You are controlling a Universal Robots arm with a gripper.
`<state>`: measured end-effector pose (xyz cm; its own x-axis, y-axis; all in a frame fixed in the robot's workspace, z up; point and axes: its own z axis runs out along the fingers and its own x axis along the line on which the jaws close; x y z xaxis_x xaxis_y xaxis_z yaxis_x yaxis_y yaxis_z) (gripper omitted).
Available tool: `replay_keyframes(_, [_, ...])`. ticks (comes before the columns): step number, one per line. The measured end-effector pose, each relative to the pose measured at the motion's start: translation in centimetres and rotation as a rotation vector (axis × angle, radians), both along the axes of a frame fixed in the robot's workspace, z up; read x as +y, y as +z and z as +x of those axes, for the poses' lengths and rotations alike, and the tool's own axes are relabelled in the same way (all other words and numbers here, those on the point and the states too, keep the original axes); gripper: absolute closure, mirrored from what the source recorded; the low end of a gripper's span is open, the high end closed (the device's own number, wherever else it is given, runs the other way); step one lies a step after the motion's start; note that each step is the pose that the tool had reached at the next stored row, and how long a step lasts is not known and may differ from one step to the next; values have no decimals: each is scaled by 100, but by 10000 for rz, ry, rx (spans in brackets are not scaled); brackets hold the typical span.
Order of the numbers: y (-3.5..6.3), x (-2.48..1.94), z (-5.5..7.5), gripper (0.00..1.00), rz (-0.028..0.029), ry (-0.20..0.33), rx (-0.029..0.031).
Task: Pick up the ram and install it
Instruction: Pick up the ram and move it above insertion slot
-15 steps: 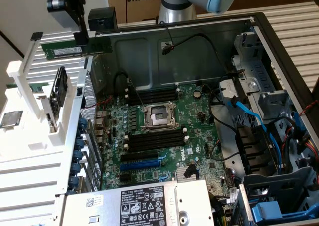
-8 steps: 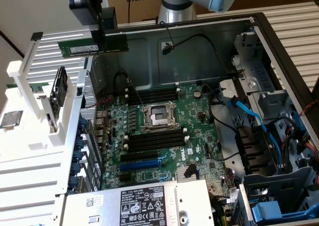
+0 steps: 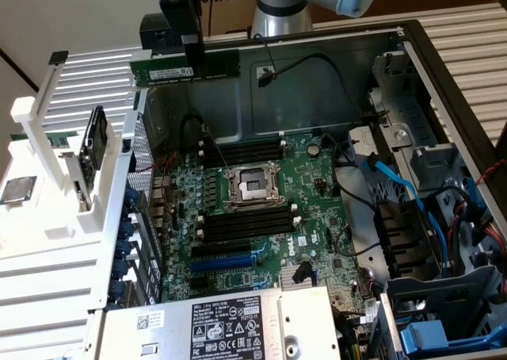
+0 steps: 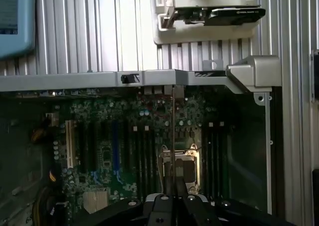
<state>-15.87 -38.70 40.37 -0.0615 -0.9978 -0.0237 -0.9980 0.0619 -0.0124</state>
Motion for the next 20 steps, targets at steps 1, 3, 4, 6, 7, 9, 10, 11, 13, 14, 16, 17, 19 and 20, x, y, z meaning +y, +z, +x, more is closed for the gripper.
replay_keyframes(1, [0,0,44,88,0,0,0])
replay_keyframes(3, [0,-3,229,88,0,0,0])
replay_keyframes(4, [-2,-13,314,88,-1,0,-1])
replay_keyframes(6, [-15,-42,393,88,-2,0,-21])
replay_keyframes(7, [-22,-54,410,88,-1,1,-34])
replay_keyframes(9, [-40,-81,432,88,2,1,-70])
replay_keyframes(10, [-50,-98,438,88,4,0,-96])
replay_keyframes(11, [-61,-111,443,88,9,0,-120])
replay_keyframes(13, [-77,-134,446,88,25,-1,-191])
replay_keyframes(14, [-85,-146,446,88,35,-2,-227])
replay_keyframes(16, [-115,-174,447,88,63,-5,-319])
replay_keyframes(17, [-139,-185,447,88,71,-8,-352])
replay_keyframes(19, [-198,-189,467,88,71,-10,-350])
replay_keyframes(20, [-221,-190,481,88,72,-19,-337])
